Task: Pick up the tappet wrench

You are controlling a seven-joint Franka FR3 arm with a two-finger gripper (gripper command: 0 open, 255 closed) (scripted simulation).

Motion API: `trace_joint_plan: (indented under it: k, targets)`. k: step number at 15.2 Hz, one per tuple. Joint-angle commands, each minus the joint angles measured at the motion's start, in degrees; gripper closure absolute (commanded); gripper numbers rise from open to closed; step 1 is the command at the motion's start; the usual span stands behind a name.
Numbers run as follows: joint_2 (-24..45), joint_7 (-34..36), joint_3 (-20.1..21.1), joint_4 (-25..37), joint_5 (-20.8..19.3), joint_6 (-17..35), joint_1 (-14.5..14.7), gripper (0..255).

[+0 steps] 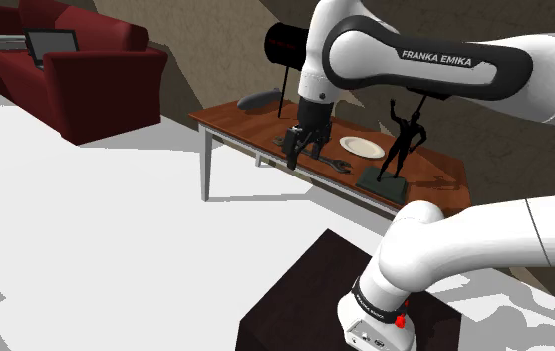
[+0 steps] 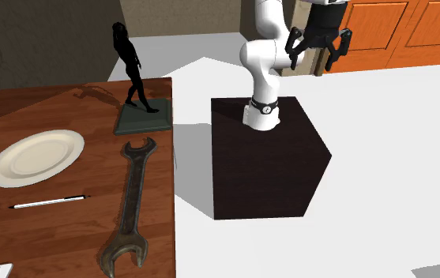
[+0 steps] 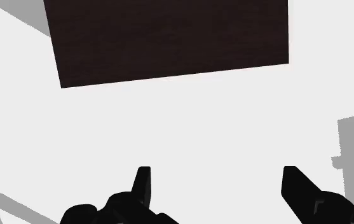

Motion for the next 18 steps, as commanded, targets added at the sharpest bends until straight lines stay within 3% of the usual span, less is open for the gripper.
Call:
trace_joint_plan:
  k: [1,10,18]
  targets:
    - [0.0,0.0,0.0,0.0,0.0,0.0,0.0,0]
    - [6.6,-13.4,-10.6,-2.0,-7.8,9.5,-4.0,0]
    - [17.8,-24.9,-19.8,1.5,-11.7,18.7,-6.1,0]
